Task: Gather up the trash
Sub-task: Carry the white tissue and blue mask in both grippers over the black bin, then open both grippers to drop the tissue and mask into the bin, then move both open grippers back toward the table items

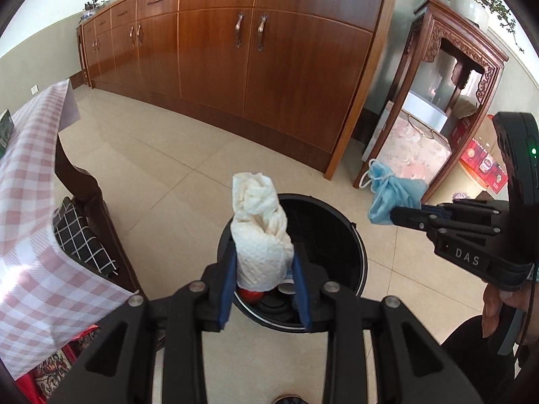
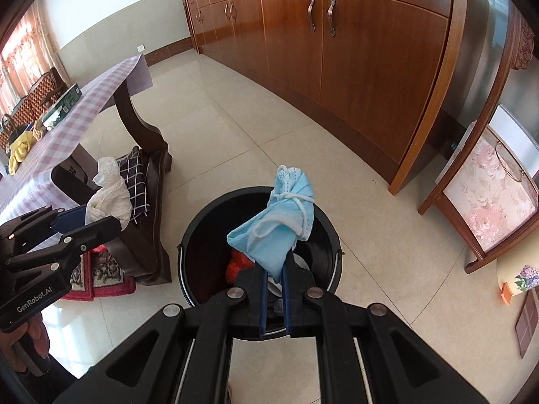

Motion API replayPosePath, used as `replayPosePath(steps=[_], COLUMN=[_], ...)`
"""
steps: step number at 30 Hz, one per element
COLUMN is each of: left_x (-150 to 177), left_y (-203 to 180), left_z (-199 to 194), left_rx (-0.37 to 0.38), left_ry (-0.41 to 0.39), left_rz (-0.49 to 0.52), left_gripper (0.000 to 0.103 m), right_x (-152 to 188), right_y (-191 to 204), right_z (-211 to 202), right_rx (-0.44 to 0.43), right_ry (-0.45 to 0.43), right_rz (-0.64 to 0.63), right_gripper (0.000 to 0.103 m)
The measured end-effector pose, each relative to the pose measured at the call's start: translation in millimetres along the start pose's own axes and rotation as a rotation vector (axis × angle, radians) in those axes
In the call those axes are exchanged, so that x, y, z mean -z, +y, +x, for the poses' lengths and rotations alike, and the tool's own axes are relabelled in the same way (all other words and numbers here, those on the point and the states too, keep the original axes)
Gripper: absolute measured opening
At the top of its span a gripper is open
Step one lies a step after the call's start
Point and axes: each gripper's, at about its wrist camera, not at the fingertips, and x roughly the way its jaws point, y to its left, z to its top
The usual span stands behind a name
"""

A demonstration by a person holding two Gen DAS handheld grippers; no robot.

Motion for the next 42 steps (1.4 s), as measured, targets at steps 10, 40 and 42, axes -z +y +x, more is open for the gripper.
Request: replayPosePath(steps=[10,40,42], left_x=[10,6,4], left_y=[-4,-10,-14], left_z=[68,36,27], left_rx=[0.036,-0.116,-0.115], left_ry=[0.144,0.093,0.075], left_rz=[-0.012,0.005,0.003], left_gripper=[0.032,0.102,0.102], right_x=[9,4,1], right_y=[-3,-31,-26], right_z=[71,56,44], right_rx=[-0.071,0.154,0.164], right_ry=[0.141,0.078,0.06], right_rz=[-0.135,-0.106,-0.113], right_gripper=[0.008,0.103,0.103])
